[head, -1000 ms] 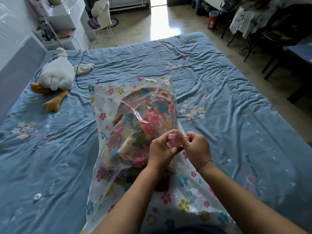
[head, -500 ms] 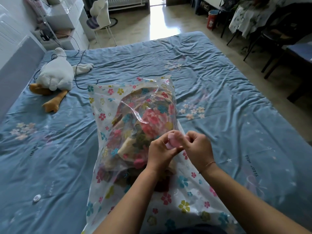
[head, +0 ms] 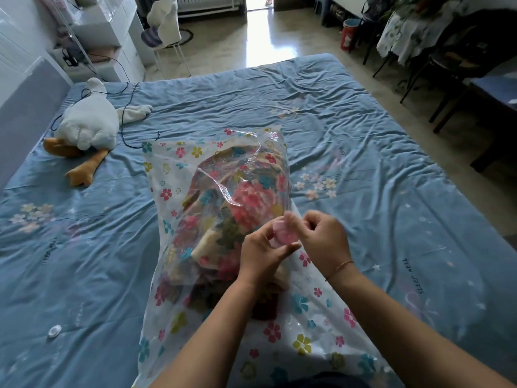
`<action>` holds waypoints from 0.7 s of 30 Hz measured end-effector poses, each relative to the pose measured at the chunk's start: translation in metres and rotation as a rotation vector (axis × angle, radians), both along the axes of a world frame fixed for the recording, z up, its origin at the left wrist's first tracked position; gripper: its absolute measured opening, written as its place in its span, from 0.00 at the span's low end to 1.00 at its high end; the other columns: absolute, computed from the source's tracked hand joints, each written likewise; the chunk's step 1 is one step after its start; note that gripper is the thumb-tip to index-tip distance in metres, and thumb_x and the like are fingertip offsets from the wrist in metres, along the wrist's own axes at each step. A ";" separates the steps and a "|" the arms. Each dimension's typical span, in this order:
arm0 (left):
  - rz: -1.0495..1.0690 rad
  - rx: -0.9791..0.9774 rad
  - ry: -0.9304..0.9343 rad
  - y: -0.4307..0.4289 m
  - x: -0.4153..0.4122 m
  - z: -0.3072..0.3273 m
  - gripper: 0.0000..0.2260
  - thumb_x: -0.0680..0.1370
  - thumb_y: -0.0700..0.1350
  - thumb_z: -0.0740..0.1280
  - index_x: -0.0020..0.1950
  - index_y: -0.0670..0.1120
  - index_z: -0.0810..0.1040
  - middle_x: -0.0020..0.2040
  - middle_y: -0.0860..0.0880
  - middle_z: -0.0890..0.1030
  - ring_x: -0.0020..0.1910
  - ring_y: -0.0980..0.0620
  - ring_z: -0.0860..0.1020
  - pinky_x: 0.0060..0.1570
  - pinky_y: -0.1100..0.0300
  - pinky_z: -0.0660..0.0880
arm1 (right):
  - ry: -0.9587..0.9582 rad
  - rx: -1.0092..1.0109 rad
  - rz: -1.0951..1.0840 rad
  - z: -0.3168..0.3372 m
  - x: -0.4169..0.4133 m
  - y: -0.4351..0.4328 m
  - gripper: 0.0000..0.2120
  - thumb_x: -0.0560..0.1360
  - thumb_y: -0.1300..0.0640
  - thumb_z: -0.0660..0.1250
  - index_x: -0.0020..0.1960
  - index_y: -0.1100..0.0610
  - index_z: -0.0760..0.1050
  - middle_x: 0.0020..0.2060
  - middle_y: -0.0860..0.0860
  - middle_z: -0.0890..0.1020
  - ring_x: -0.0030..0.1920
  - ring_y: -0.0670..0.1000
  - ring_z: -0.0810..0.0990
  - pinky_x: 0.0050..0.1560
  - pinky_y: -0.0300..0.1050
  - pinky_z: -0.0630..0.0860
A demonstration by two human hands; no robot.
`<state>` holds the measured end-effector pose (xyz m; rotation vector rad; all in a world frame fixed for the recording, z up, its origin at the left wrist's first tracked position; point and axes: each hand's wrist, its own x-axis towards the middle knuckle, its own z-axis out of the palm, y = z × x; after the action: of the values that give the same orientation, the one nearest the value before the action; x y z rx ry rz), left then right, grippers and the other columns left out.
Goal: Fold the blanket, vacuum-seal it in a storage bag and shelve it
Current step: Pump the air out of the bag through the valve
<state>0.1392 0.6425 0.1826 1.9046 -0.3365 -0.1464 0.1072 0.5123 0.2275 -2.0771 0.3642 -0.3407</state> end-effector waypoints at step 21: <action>0.015 0.022 -0.015 0.000 0.007 0.001 0.27 0.65 0.43 0.80 0.63 0.44 0.79 0.56 0.57 0.80 0.51 0.65 0.78 0.54 0.72 0.74 | -0.389 0.201 -0.008 0.040 0.006 0.007 0.27 0.75 0.41 0.67 0.29 0.57 0.60 0.25 0.68 0.74 0.29 0.65 0.78 0.29 0.60 0.69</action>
<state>0.1458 0.6423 0.1837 1.9306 -0.3313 -0.1265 0.1128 0.5191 0.2671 -1.7647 0.1644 -0.6715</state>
